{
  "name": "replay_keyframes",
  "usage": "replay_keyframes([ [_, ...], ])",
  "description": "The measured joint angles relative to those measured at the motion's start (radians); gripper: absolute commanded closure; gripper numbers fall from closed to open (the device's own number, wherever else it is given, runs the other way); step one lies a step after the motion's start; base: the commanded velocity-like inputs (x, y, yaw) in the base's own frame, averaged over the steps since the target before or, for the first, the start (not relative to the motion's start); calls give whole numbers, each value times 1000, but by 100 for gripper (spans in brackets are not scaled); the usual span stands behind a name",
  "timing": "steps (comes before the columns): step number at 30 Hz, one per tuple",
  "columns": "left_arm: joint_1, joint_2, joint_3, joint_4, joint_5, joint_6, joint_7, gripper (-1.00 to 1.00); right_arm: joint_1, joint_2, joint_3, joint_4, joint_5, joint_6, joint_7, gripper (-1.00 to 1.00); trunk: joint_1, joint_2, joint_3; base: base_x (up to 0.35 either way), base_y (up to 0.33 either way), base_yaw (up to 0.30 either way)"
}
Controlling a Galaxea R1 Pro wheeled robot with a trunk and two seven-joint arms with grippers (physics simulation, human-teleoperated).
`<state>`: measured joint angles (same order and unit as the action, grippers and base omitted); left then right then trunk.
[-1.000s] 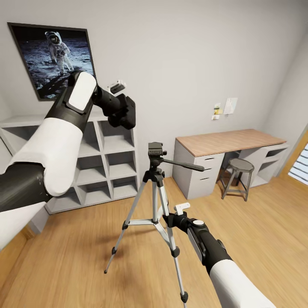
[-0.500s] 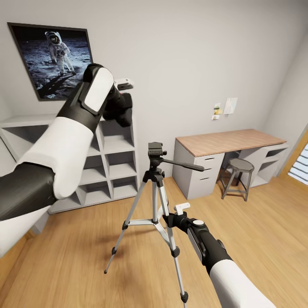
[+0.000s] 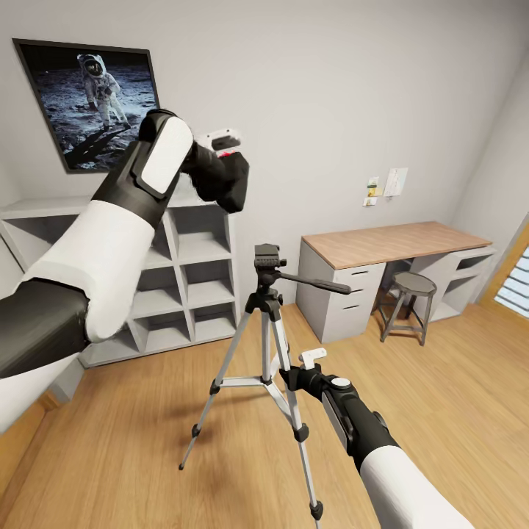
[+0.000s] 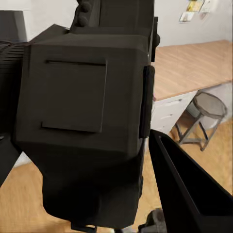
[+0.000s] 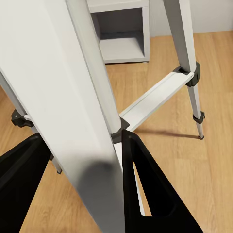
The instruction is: Attach the digital camera to the camera tripod in the bedroom.
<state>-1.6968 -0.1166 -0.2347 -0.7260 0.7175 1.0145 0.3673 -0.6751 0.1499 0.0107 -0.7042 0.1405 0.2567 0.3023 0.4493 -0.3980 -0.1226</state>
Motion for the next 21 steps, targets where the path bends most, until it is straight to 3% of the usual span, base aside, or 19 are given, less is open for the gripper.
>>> replay_keyframes([
  [3,0,42,-5,5,-14,-43,-261,100,0,0,0,0,0,0,-1,100,0,0,0,0,0,0],
  [8,0,106,-10,15,-34,-147,-498,100,0,0,0,-1,0,0,0,100,0,0,0,0,0,0],
  [13,0,142,-8,19,-68,-203,-628,100,0,0,0,-1,0,1,-1,100,0,0,0,0,0,0],
  [15,0,163,-8,16,-106,-220,-671,100,0,0,0,-1,-2,2,-1,100,0,0,0,0,0,0],
  [21,3,165,-33,2,-110,-229,-678,100,0,0,1,-1,-3,1,-3,100,0,0,0,0,0,0],
])
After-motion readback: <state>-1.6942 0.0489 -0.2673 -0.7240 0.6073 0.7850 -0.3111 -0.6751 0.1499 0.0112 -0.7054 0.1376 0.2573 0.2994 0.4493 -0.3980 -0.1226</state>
